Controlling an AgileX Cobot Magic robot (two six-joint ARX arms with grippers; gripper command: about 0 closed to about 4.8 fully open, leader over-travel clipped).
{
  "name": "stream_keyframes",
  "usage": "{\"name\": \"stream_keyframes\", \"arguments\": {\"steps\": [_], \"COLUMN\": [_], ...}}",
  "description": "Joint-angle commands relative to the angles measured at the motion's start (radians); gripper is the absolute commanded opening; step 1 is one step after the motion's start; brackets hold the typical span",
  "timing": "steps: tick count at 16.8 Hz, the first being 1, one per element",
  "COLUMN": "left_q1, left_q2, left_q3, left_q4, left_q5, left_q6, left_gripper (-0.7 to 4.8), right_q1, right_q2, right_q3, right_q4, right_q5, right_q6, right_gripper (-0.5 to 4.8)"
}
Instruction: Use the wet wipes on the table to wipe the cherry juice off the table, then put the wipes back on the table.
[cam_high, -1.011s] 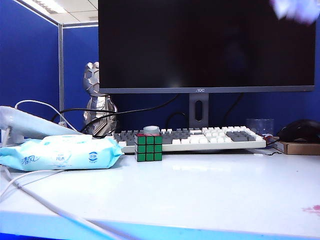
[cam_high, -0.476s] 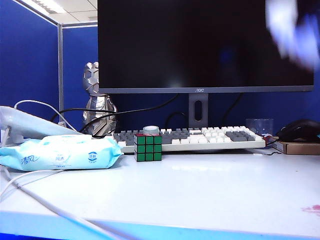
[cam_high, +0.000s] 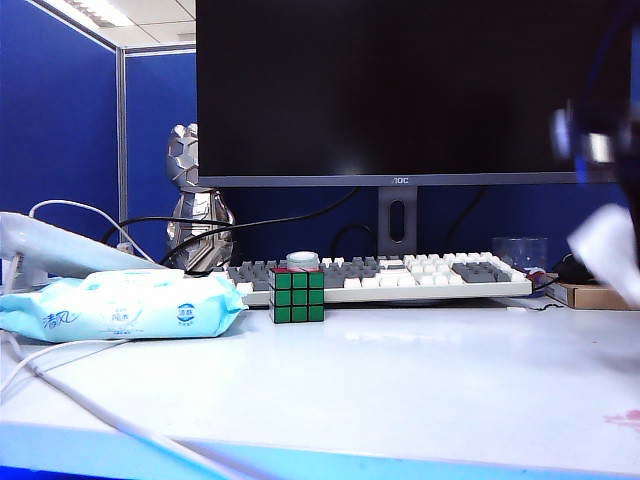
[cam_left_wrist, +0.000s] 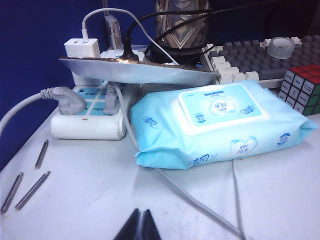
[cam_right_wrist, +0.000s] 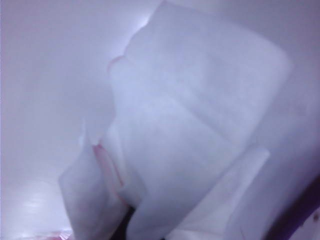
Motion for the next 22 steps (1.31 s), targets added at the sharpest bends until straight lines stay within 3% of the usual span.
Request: {"name": "stream_keyframes", "arguments": {"steps": [1, 6, 9, 13, 14, 15, 18, 20, 22], "left_q1": [0.002, 0.002, 0.002, 0.002, 0.002, 0.002, 0.002, 0.002, 0.002], "left_q2": [-0.003, -0.003, -0.003, -0.003, -0.003, -0.003, -0.003, -0.003, -0.003], "left_q3": [-0.001, -0.001, -0.001, -0.001, -0.001, -0.001, -0.001, -0.001, -0.001], "left_q4": [-0.014, -0.014, -0.014, -0.014, -0.014, -0.014, -0.014, -0.014, -0.014], "left_q5": [-0.003, -0.003, -0.003, -0.003, -0.003, -0.003, -0.003, -0.003, -0.003], "left_q6": [0.000, 0.000, 0.000, 0.000, 0.000, 0.000, 0.000, 0.000, 0.000], "left_gripper": [0.23, 0.23, 0.23, 0.23, 0.23, 0.23, 0.23, 0.23, 0.23], "right_q1": [-0.001, -0.004, -0.016, -0.009, -0.003, 0.011, 0.066, 0.116, 0.114], "right_q2": [0.084, 0.197, 0.247, 0.260, 0.260, 0.260, 0.260, 0.260, 0.262], "right_q3": [0.003, 0.003, 0.003, 0.003, 0.003, 0.003, 0.003, 0.003, 0.003], "right_q4": [-0.055, -0.048, -0.042, -0.095, -0.111, -0.122, -0.143, -0.178, -0.217], "right_q5": [0.015, 0.162, 0.147, -0.172, -0.308, -0.381, -0.492, -0.370, -0.154], "right_q6": [0.035, 0.052, 0.051, 0.032, 0.029, 0.022, 0.019, 0.033, 0.075], "right_gripper": [-0.01, -0.01, -0.01, -0.01, -0.01, -0.01, -0.01, -0.01, -0.01]}}
